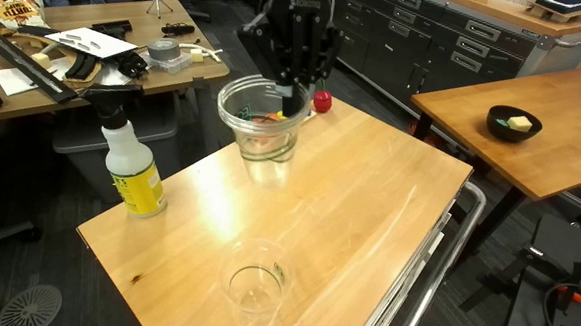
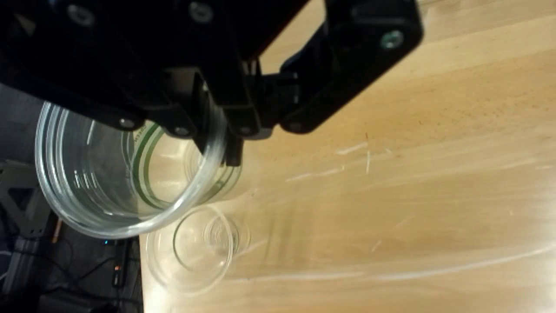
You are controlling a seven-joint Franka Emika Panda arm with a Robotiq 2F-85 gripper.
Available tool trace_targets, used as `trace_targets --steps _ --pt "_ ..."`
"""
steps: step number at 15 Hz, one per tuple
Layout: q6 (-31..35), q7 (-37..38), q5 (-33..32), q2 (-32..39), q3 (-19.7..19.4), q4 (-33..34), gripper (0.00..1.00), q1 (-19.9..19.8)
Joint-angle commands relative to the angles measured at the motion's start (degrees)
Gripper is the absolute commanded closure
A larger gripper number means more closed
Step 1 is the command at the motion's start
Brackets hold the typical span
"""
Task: Stack the cups
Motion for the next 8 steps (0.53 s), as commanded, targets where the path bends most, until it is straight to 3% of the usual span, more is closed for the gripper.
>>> trace_targets --steps 1,8 --pt "-0.7 -5.5 3.7 -7.8 1.5 -10.0 0.98 0.1" --pt "5.1 -14.6 8.4 -7.7 3.7 -17.8 0.98 1.1"
